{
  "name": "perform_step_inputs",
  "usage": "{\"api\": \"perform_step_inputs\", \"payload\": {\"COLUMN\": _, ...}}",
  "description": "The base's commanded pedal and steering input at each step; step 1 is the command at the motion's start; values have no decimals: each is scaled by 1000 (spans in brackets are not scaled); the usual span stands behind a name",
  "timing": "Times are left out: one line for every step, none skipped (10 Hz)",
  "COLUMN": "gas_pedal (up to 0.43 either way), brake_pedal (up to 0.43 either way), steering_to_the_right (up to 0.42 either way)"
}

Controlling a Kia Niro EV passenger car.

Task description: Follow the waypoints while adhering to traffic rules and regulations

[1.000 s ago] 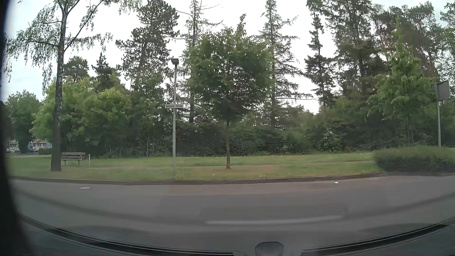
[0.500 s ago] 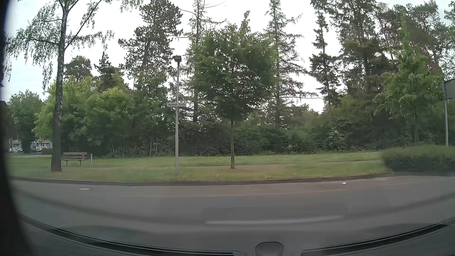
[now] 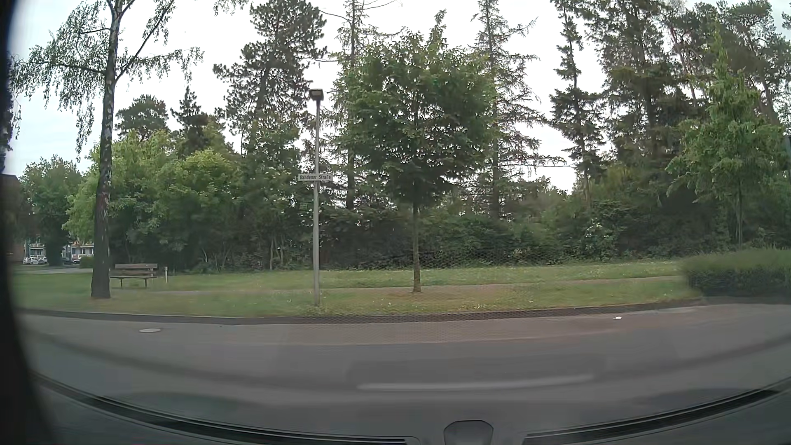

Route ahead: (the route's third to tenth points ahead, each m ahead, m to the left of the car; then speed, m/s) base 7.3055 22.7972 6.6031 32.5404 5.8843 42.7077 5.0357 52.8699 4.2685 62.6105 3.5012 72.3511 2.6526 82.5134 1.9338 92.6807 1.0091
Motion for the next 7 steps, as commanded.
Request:
{"api": "perform_step_inputs", "payload": {"gas_pedal": 138, "brake_pedal": 6, "steering_to_the_right": -360}}
{"api": "perform_step_inputs", "payload": {"gas_pedal": 157, "brake_pedal": 6, "steering_to_the_right": -395}}
{"api": "perform_step_inputs", "payload": {"gas_pedal": 189, "brake_pedal": 6, "steering_to_the_right": -419}}
{"api": "perform_step_inputs", "payload": {"gas_pedal": 197, "brake_pedal": 6, "steering_to_the_right": -444}}
{"api": "perform_step_inputs", "payload": {"gas_pedal": 197, "brake_pedal": 6, "steering_to_the_right": -473}}
{"api": "perform_step_inputs", "payload": {"gas_pedal": 220, "brake_pedal": 12, "steering_to_the_right": -500}}
{"api": "perform_step_inputs", "payload": {"gas_pedal": 220, "brake_pedal": 6, "steering_to_the_right": -533}}
